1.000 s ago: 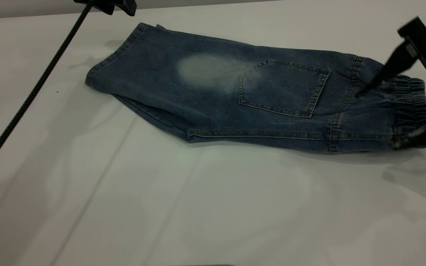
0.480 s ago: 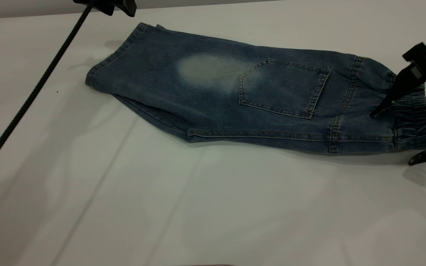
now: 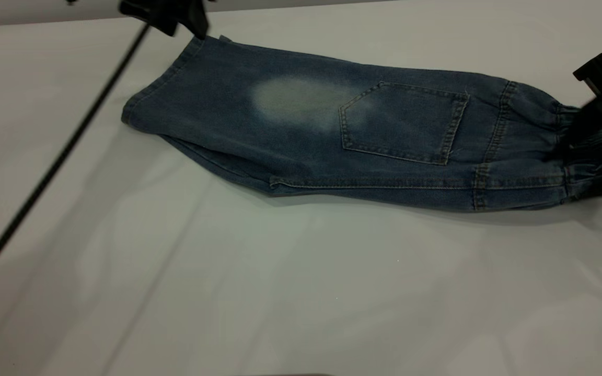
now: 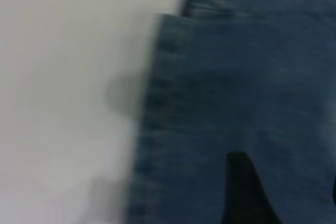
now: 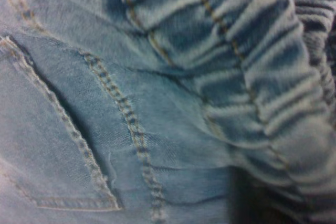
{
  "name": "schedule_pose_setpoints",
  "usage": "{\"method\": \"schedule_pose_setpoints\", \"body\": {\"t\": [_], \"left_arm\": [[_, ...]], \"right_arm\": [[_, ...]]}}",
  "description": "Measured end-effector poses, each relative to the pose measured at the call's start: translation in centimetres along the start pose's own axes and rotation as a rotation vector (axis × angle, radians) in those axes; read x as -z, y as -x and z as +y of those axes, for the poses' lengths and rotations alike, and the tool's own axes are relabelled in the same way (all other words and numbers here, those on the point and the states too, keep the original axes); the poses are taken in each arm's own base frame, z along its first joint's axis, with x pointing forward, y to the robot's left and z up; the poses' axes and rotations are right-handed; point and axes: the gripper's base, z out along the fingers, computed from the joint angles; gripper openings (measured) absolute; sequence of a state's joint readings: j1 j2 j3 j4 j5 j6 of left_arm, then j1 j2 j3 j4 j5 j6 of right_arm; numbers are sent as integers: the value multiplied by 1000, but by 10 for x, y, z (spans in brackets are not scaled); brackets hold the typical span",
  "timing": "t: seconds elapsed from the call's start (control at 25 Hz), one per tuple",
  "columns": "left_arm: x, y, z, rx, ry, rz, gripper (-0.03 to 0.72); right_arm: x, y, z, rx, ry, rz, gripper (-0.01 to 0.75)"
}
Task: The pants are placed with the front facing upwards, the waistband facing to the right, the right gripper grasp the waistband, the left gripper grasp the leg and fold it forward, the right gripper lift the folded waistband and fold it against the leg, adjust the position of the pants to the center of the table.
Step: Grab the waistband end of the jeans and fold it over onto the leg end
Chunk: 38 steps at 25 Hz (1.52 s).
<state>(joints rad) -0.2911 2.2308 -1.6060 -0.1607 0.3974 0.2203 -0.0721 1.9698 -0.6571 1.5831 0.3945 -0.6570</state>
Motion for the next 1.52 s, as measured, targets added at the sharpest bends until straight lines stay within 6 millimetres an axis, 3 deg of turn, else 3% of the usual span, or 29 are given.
{"method": "schedule_pose_setpoints", "body": {"t": [0.04, 0.12, 0.28, 0.48, 0.72, 0.88, 1.04, 1.16, 1.36, 1.52], "left_arm": [[-1, 0, -11, -34, -16, 10, 359], [-1, -1, -34, -96, -46, 20, 359], [-10, -10, -82, -168, -115, 49, 359], [-29, -35, -136, -237, -186, 112, 359], [-40, -56, -179, -288, -239, 140, 359], [-42, -64, -201, -278, -272, 128, 359], [-40, -63, -207, -283, -277, 103, 359], [-30, -51, -196, -299, -261, 86, 359], [-5, -20, -154, -274, -208, 42, 359], [-5, -19, -114, -257, -158, 127, 359]], "right_arm": [[0, 0, 0, 9, 4, 0, 143], [0, 1, 2, 56, 18, -3, 71], [4, 5, 14, 225, 82, -21, 62], [28, 10, 48, 401, 233, -91, 62], [65, 9, 86, 543, 420, -143, 62], [78, 5, 102, 601, 520, -128, 62], [80, 3, 104, 630, 537, -115, 62], [80, 3, 104, 647, 539, -115, 62], [82, -1, 106, 693, 572, -99, 62], [88, -3, 114, 772, 645, -93, 62]]}}
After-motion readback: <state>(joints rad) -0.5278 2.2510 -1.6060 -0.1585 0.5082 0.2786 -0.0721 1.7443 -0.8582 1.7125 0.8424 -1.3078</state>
